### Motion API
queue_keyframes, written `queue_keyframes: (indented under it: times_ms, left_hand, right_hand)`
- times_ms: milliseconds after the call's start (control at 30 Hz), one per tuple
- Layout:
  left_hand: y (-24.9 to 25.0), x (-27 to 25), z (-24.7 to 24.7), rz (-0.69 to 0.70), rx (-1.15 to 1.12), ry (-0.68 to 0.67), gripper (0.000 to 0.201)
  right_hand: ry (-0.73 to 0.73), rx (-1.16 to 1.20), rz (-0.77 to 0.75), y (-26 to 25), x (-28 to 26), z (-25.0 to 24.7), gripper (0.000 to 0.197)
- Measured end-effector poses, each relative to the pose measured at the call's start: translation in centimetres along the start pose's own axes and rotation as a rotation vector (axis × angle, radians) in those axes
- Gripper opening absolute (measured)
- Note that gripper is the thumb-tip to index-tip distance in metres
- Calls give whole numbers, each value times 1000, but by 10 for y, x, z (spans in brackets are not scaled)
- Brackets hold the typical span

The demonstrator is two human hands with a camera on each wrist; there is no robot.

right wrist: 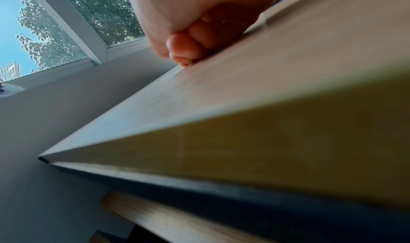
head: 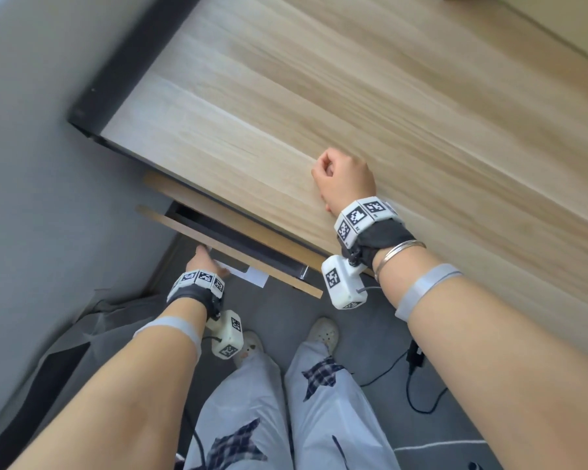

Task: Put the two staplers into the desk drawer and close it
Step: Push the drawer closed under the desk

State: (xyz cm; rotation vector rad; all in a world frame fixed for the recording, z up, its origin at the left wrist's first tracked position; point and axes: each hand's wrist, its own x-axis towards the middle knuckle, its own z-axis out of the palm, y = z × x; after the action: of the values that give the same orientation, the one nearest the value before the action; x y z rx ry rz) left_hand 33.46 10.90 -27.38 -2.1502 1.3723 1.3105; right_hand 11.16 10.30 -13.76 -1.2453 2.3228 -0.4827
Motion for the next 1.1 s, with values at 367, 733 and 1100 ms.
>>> queue_keyframes:
  times_ms: [367,733,1100]
  left_hand:
    - [39,30,3,69,16,47,51]
    - [46,29,1,91,136,55,51]
    - [46,-18,-43,198,672,-58,48]
  right_hand:
    - [6,37,7,5,3,4,23]
    - [-19,28,2,6,5,1,23]
    - [-199,-31,-56,-3,-10,-15,18]
